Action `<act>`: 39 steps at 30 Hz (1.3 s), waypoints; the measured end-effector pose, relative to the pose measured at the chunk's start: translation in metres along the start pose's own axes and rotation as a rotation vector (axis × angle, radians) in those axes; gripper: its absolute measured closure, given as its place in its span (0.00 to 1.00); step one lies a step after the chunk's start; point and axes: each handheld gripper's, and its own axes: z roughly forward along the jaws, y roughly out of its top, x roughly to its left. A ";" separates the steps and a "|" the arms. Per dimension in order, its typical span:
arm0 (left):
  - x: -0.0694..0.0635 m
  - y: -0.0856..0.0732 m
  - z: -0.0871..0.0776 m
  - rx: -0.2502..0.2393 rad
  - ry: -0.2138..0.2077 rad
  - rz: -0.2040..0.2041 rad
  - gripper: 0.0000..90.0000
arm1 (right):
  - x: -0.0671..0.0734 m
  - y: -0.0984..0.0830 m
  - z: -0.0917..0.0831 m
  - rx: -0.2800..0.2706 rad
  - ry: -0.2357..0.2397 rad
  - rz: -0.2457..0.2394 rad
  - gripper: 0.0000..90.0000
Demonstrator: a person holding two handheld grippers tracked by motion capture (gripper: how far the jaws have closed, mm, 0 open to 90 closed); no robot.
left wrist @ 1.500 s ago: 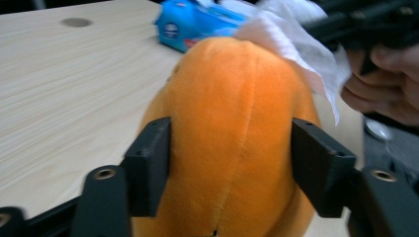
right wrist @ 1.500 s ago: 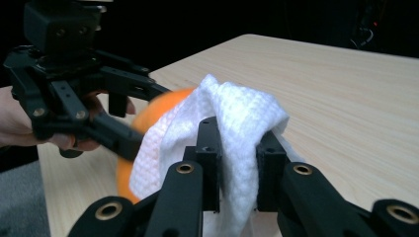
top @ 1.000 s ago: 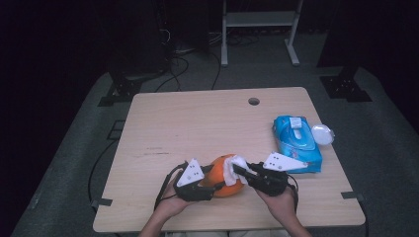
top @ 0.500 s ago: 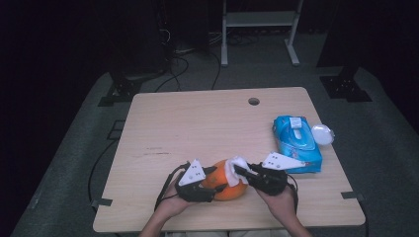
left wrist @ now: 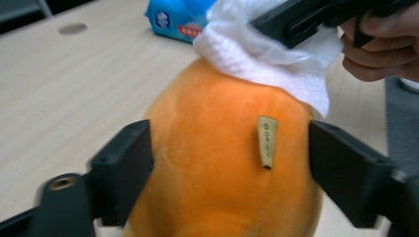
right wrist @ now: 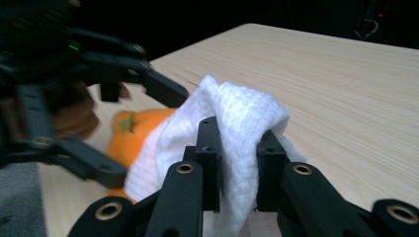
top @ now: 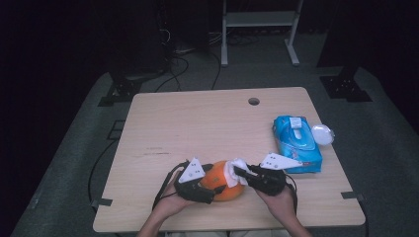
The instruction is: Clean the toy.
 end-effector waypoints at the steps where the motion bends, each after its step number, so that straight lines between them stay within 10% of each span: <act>1: -0.001 0.000 0.000 0.009 -0.017 -0.001 0.29 | 0.005 0.001 0.001 0.009 0.008 -0.021 0.85; 7: 0.002 -0.001 -0.005 -0.002 -0.117 -0.032 0.33 | -0.005 -0.002 -0.001 0.042 -0.037 -0.012 0.85; 12: 0.012 0.003 -0.010 -0.098 -0.057 -0.138 0.25 | -0.006 -0.004 -0.004 0.078 -0.033 -0.016 0.85; 17: 0.015 -0.005 -0.002 -0.032 -0.072 -0.200 0.26 | -0.004 -0.002 -0.004 0.098 0.001 -0.028 0.85; 23: -0.003 -0.001 0.006 0.049 -0.143 -0.093 0.29 | -0.003 -0.001 -0.014 0.116 -0.004 -0.022 0.85; 26: -0.001 0.001 0.003 0.022 -0.173 -0.107 0.25 | -0.002 -0.007 -0.014 0.144 0.006 -0.032 0.85; 30: 0.004 -0.001 0.006 0.043 -0.121 -0.152 0.18 | -0.002 -0.015 -0.022 0.175 0.062 -0.011 0.85; 39: -0.012 0.002 0.009 0.089 -0.142 -0.043 0.26 | -0.017 -0.021 -0.032 0.195 0.018 0.013 0.85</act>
